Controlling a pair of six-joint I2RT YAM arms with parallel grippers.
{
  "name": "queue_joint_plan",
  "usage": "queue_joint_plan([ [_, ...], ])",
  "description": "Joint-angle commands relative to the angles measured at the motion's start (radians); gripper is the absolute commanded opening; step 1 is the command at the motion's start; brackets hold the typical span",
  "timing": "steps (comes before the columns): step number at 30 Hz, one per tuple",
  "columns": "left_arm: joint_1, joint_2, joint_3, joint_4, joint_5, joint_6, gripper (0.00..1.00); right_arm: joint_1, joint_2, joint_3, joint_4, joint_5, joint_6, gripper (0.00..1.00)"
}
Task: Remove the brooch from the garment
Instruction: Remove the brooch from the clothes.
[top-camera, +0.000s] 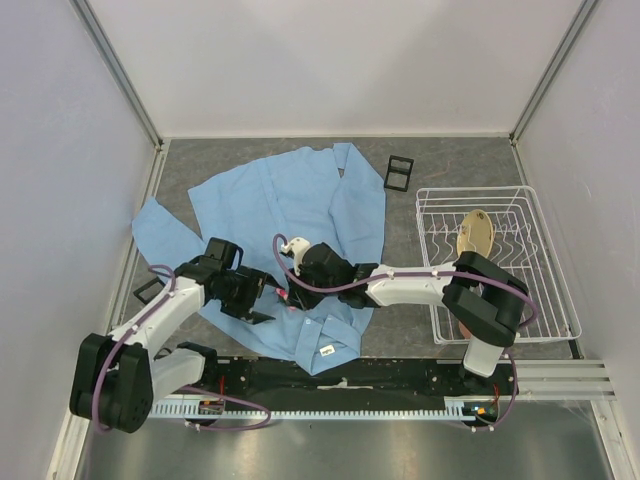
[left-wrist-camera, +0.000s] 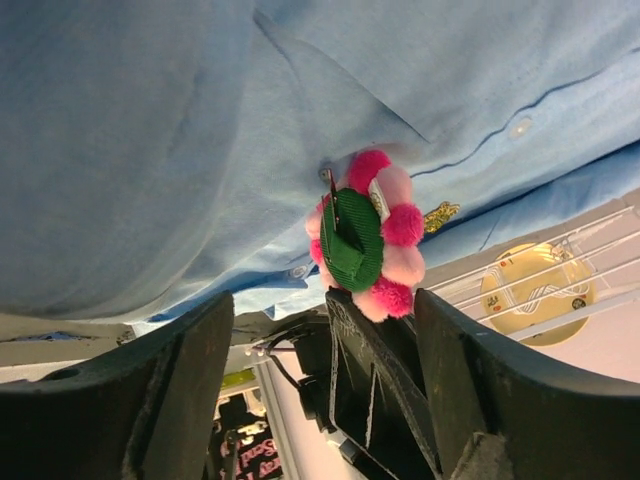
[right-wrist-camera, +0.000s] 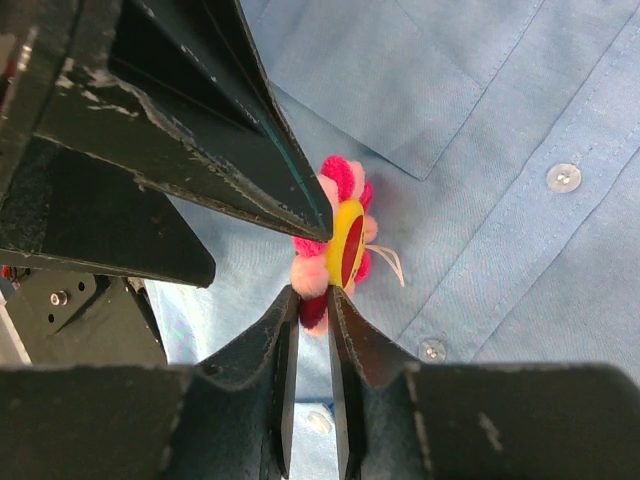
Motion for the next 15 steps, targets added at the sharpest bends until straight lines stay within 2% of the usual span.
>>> queue_joint_plan([
  [1, 0.004, 0.019, 0.039, -0.04, -0.014, -0.128, 0.77, 0.009, -0.025, 0.006, 0.054, 0.017, -0.017, 0.25],
  [10, 0.003, 0.1, 0.07, -0.015, -0.037, -0.174, 0.7, 0.029, -0.007, 0.02, 0.05, 0.045, -0.04, 0.33],
  [15, -0.008, 0.098, 0.059, -0.009, -0.088, -0.214, 0.69, 0.032, 0.005, 0.025, 0.053, 0.078, -0.032, 0.3],
])
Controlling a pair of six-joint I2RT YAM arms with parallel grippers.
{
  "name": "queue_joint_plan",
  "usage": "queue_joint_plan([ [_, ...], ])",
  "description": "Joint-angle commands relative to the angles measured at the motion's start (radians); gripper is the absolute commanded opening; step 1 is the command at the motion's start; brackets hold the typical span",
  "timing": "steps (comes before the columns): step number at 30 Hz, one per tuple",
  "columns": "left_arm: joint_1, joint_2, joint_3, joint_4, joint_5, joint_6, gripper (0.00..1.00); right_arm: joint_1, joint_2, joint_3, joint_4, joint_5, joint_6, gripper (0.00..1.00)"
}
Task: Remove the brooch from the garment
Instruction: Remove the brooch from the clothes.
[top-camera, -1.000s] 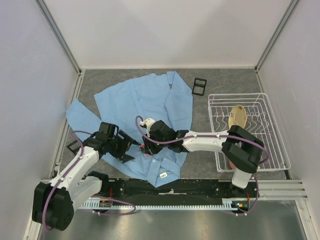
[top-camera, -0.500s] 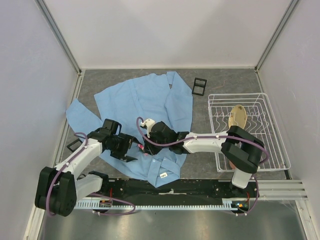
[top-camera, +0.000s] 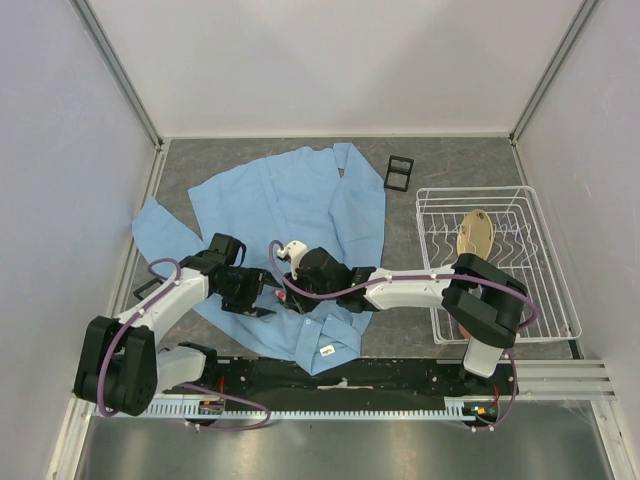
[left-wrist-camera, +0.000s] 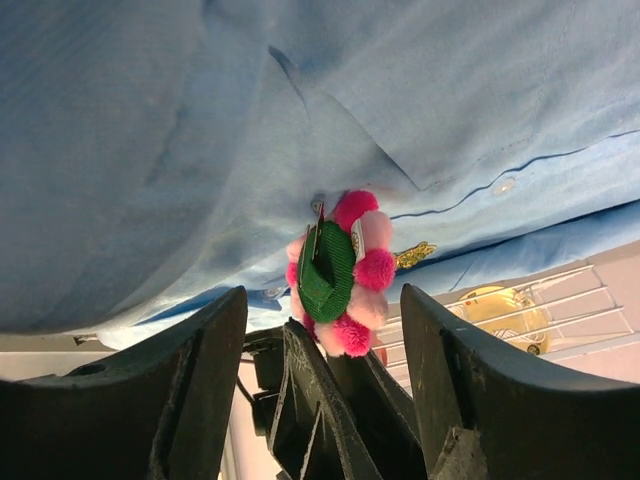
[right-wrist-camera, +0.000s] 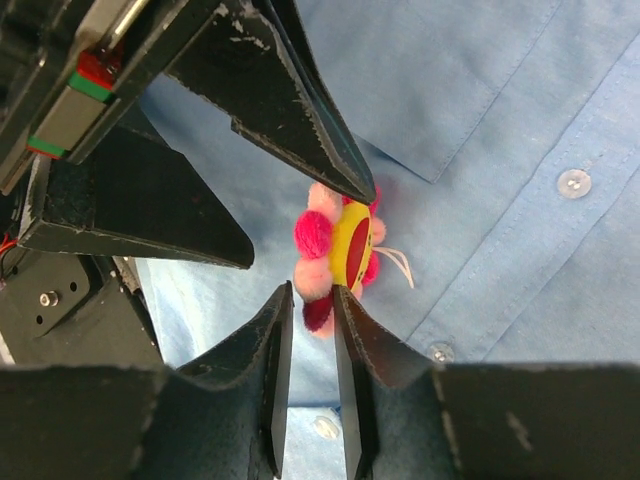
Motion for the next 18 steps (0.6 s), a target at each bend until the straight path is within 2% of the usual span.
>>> queue_joint_plan([
  [1, -0.016, 0.005, 0.021, 0.007, -0.056, -0.095, 0.69, 0.004, 0.007, 0.025, 0.053, 0.043, 0.0, 0.28],
  [5, -0.056, 0.017, 0.032, 0.04, -0.111, -0.119, 0.69, 0.006, 0.007, 0.012, 0.065, 0.062, 0.025, 0.23],
  [8, -0.105, 0.046, 0.024, 0.086, -0.12, -0.144, 0.76, 0.003, 0.007, 0.005, 0.076, 0.063, 0.032, 0.2],
  [11, -0.143, 0.064, 0.024, 0.103, -0.149, -0.17, 0.76, 0.004, 0.005, -0.001, 0.078, 0.063, 0.037, 0.15],
  [14, -0.144, 0.049, 0.0, 0.135, -0.172, -0.187, 0.6, 0.004, 0.001, -0.012, 0.084, 0.06, 0.04, 0.13],
  [18, -0.143, 0.049, 0.0, 0.135, -0.183, -0.193, 0.56, 0.004, -0.002, -0.02, 0.085, 0.062, 0.04, 0.11],
])
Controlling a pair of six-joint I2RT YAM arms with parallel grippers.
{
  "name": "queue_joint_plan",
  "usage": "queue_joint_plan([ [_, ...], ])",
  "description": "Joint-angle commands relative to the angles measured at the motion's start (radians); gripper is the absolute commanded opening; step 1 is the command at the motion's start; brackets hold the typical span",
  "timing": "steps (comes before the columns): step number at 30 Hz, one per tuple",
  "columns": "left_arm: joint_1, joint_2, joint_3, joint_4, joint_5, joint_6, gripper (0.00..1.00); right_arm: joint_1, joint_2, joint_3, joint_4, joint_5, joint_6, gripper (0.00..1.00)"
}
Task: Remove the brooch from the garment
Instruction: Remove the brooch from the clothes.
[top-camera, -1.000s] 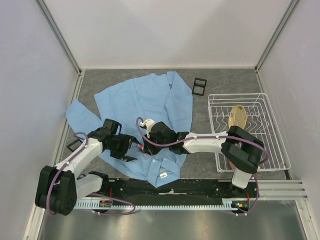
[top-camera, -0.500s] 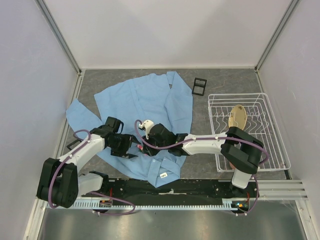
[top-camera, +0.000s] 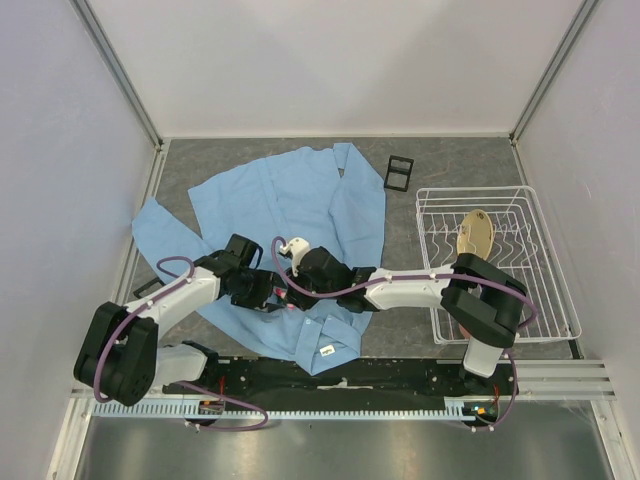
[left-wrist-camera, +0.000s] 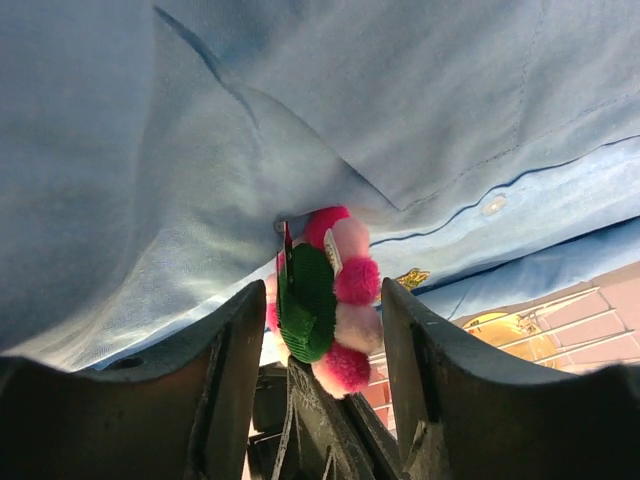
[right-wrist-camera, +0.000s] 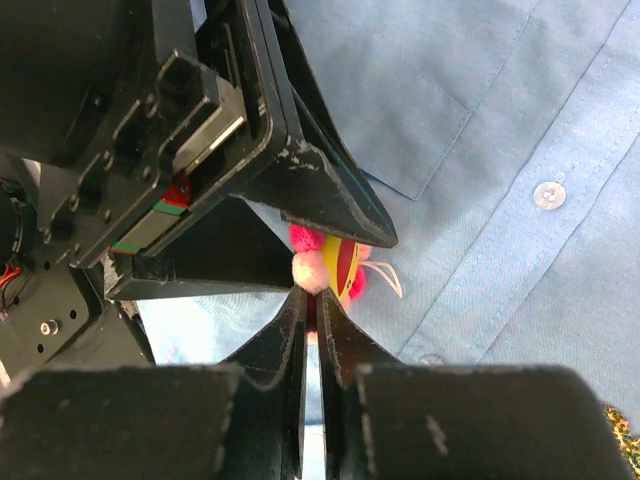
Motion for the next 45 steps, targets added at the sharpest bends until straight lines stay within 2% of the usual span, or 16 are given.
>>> queue_joint_plan([
  [1, -0.003, 0.001, 0.002, 0.031, -0.044, -0.07, 0.56, 0.003, -0.005, -0.015, 0.044, 0.017, 0.011, 0.1],
  [10, -0.002, 0.01, -0.006, 0.018, -0.05, -0.053, 0.51, 0.002, -0.007, -0.018, 0.04, 0.02, 0.009, 0.09],
  [21, -0.002, 0.03, 0.002, 0.023, -0.055, -0.003, 0.38, 0.002, -0.004, -0.023, 0.049, 0.007, 0.003, 0.07],
  [22, -0.002, 0.033, 0.007, 0.02, -0.052, 0.005, 0.38, 0.002, -0.004, -0.025, 0.052, 0.007, 0.005, 0.07],
  [29, -0.002, 0.034, 0.001, 0.001, -0.048, 0.034, 0.54, 0.0, -0.005, -0.028, 0.06, 0.011, 0.005, 0.06],
  [32, 0.0, 0.034, 0.002, 0.001, -0.051, 0.039, 0.56, 0.0, -0.004, -0.031, 0.06, 0.006, 0.005, 0.06],
  [39, 0.003, 0.045, 0.013, 0.001, -0.061, 0.045, 0.45, 0.0, -0.01, -0.037, 0.063, 0.006, -0.003, 0.04],
  [43, 0.003, 0.053, 0.019, 0.007, -0.064, 0.048, 0.34, 0.0, -0.01, -0.035, 0.067, -0.002, -0.005, 0.04],
  [45, 0.001, 0.051, 0.02, 0.009, -0.067, 0.054, 0.32, 0.0, -0.01, -0.037, 0.067, -0.002, -0.006, 0.04],
])
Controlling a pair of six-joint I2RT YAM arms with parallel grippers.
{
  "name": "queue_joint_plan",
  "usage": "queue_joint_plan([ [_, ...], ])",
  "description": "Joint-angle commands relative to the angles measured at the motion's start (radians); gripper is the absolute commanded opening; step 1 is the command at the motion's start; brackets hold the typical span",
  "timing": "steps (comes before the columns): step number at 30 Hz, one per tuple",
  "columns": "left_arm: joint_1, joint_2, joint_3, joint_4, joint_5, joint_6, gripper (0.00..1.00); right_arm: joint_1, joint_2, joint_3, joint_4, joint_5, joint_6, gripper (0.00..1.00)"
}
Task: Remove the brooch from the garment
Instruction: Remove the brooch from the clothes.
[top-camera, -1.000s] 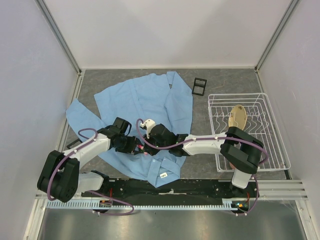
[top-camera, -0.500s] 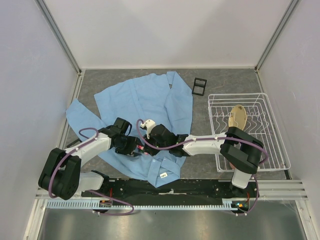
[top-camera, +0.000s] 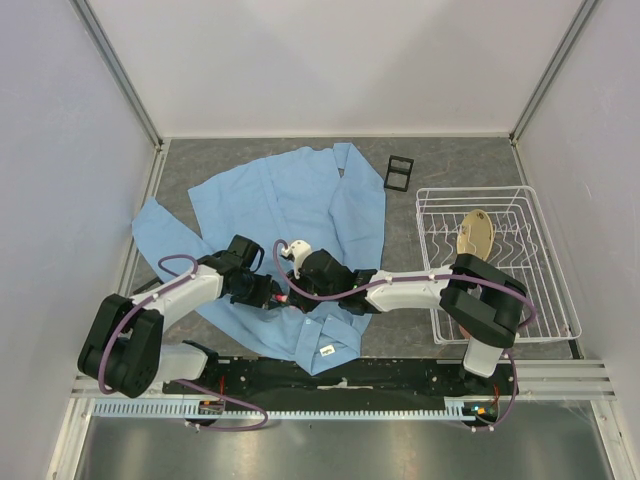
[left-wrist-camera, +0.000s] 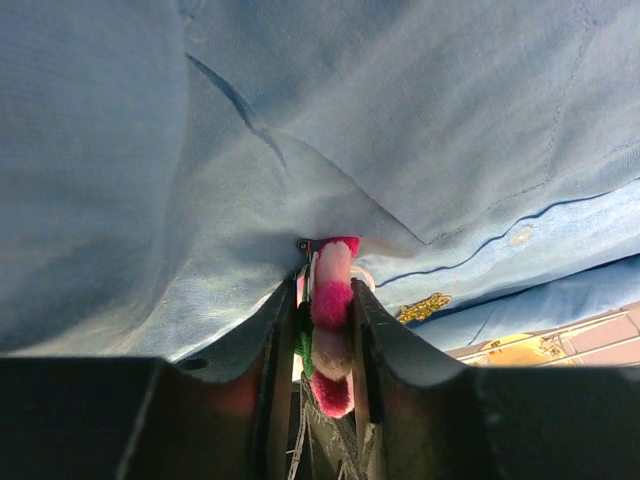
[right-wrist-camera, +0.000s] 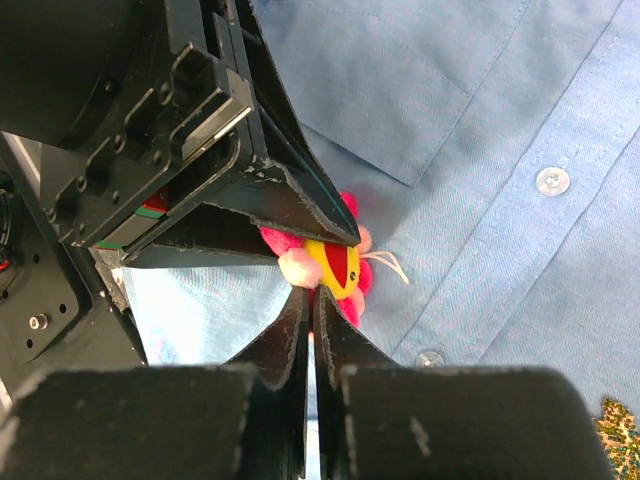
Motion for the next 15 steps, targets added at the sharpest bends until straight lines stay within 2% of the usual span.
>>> queue_joint_plan([
  [1, 0.002, 0.006, 0.02, 0.004, -0.042, 0.031, 0.3, 0.0, -0.009, -0.007, 0.044, -0.004, -0.008, 0.04],
  [3, 0.002, 0.002, 0.015, 0.004, -0.044, 0.035, 0.27, 0.0, -0.009, -0.009, 0.042, 0.001, -0.008, 0.04],
  [4, 0.001, -0.001, 0.014, 0.006, -0.048, 0.035, 0.21, 0.0, -0.008, -0.009, 0.044, 0.001, -0.01, 0.03],
  [6, 0.002, -0.002, 0.009, 0.011, -0.048, 0.038, 0.18, 0.0, -0.004, -0.009, 0.042, 0.004, -0.008, 0.02],
  [8, 0.002, -0.002, 0.009, 0.011, -0.05, 0.049, 0.04, 0.0, 0.002, -0.007, 0.041, 0.007, -0.008, 0.01],
  [9, 0.002, -0.005, 0.01, 0.011, -0.048, 0.049, 0.02, 0.0, 0.005, -0.007, 0.039, 0.007, -0.008, 0.01],
  [15, 0.002, -0.033, -0.002, 0.018, -0.053, 0.058, 0.02, 0.0, 0.007, -0.01, 0.044, 0.01, -0.007, 0.01],
])
